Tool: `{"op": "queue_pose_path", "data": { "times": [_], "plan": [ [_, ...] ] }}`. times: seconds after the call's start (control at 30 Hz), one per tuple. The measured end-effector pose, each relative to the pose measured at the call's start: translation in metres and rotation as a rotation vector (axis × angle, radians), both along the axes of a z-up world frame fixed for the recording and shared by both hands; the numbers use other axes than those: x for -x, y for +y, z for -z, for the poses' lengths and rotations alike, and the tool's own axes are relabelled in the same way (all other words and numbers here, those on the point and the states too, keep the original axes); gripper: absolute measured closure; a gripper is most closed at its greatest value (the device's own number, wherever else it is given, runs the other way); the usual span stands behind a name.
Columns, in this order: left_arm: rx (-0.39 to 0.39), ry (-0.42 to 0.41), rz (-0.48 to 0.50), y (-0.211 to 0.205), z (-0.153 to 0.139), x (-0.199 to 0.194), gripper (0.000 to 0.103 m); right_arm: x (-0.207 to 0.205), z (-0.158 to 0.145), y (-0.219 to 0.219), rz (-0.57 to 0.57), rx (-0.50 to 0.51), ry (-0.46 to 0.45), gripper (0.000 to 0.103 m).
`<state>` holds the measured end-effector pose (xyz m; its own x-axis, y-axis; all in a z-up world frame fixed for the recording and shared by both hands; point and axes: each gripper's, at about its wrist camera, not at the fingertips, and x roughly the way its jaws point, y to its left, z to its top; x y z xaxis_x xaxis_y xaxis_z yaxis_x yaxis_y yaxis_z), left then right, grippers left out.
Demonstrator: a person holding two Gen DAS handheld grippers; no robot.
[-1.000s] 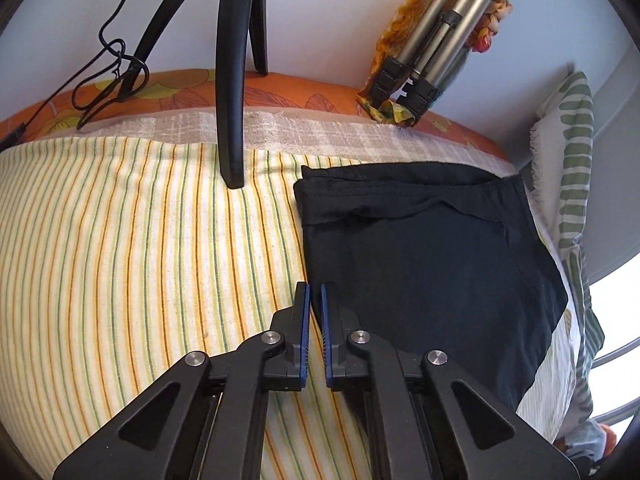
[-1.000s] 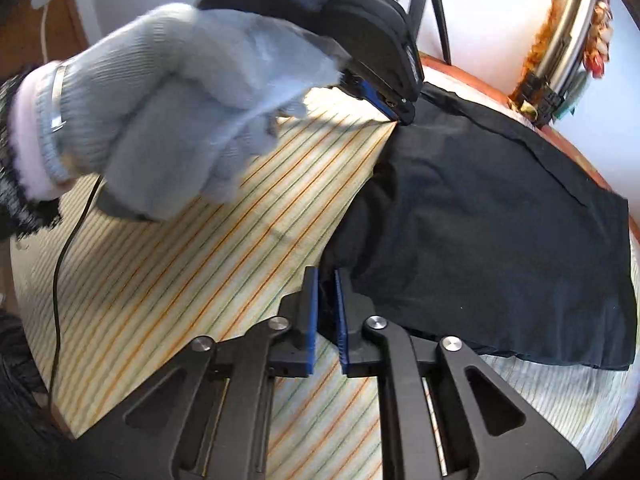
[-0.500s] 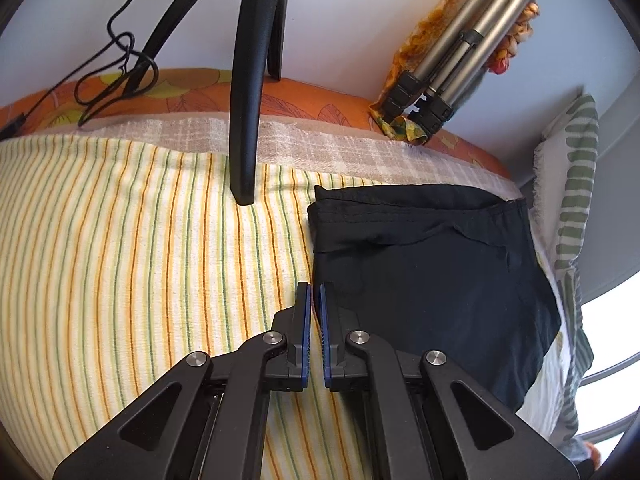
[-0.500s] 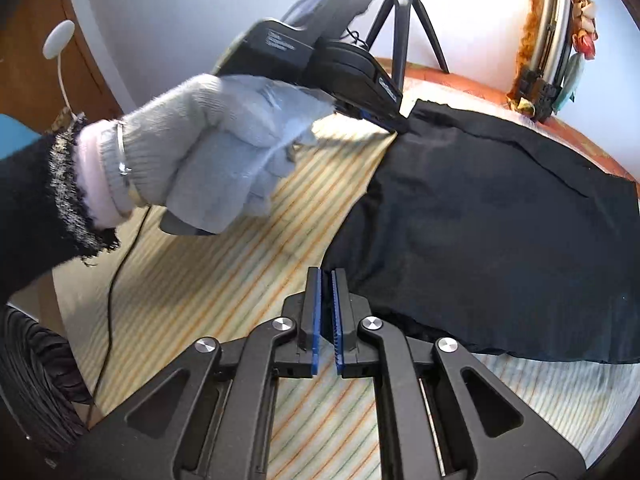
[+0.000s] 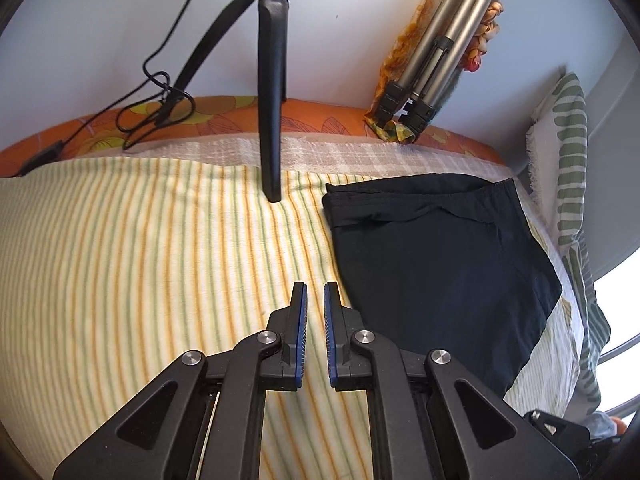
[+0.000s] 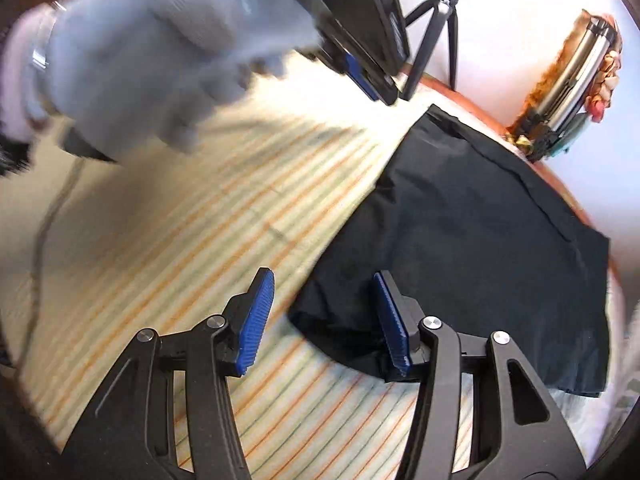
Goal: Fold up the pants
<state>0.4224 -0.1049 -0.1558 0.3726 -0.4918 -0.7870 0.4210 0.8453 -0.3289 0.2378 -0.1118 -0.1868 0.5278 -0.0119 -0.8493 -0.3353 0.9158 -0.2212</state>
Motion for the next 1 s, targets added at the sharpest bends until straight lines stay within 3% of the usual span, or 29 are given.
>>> {"op": "queue_pose_path", "data": {
  "times": [0.03, 0.07, 0.1, 0.17, 0.2, 0.4, 0.5, 0.6, 0.63, 0.73, 0.77, 0.83, 0.93, 1.0],
  "plan": [
    [0.0, 0.0, -0.002, 0.002, 0.0, 0.0, 0.096, -0.002, 0.0, -0.002, 0.009, -0.015, 0.0, 0.05],
    [0.001, 0.0, 0.0, 0.003, -0.001, 0.001, 0.096, -0.003, 0.0, -0.004, 0.018, -0.028, 0.002, 0.056],
    [0.0, -0.006, 0.006, 0.002, -0.002, 0.001, 0.096, -0.004, 0.0, -0.005, 0.023, -0.031, 0.005, 0.07],
    [0.009, -0.01, 0.036, -0.004, -0.004, 0.002, 0.096, -0.001, -0.001, -0.002, 0.015, -0.03, 0.004, 0.086],
    [0.022, -0.008, 0.061, -0.01, -0.005, 0.003, 0.096, -0.001, -0.002, -0.001, 0.013, -0.027, 0.0, 0.089],
    [0.002, 0.003, 0.201, -0.051, 0.01, 0.007, 0.09, -0.004, -0.008, -0.013, 0.032, -0.098, 0.011, 0.094],
    [-0.135, -0.044, 0.23, -0.063, 0.027, 0.007, 0.089, -0.005, -0.011, -0.015, 0.028, -0.111, 0.008, 0.094],
    [-0.203, -0.107, 0.255, -0.07, 0.024, 0.014, 0.088, -0.007, -0.015, -0.021, 0.043, -0.16, 0.019, 0.094],
    [-0.21, -0.102, 0.255, -0.071, 0.022, 0.014, 0.088, -0.008, -0.016, -0.023, 0.049, -0.178, 0.024, 0.094],
    [-0.032, -0.027, 0.202, -0.062, 0.007, 0.002, 0.088, -0.008, -0.019, -0.024, 0.055, -0.198, 0.025, 0.094],
    [-0.019, -0.028, 0.203, -0.064, 0.005, 0.001, 0.088, -0.007, -0.019, -0.024, 0.057, -0.201, 0.023, 0.094],
    [-0.072, -0.068, 0.233, -0.077, 0.004, 0.002, 0.088, -0.006, -0.022, -0.025, 0.06, -0.212, 0.021, 0.094],
    [-0.17, -0.039, 0.239, -0.092, 0.023, -0.004, 0.088, -0.006, -0.025, -0.029, 0.066, -0.234, 0.022, 0.095],
    [-0.161, -0.04, 0.23, -0.092, 0.025, -0.003, 0.088, -0.007, -0.027, -0.032, 0.07, -0.253, 0.026, 0.095]
  ]
}}
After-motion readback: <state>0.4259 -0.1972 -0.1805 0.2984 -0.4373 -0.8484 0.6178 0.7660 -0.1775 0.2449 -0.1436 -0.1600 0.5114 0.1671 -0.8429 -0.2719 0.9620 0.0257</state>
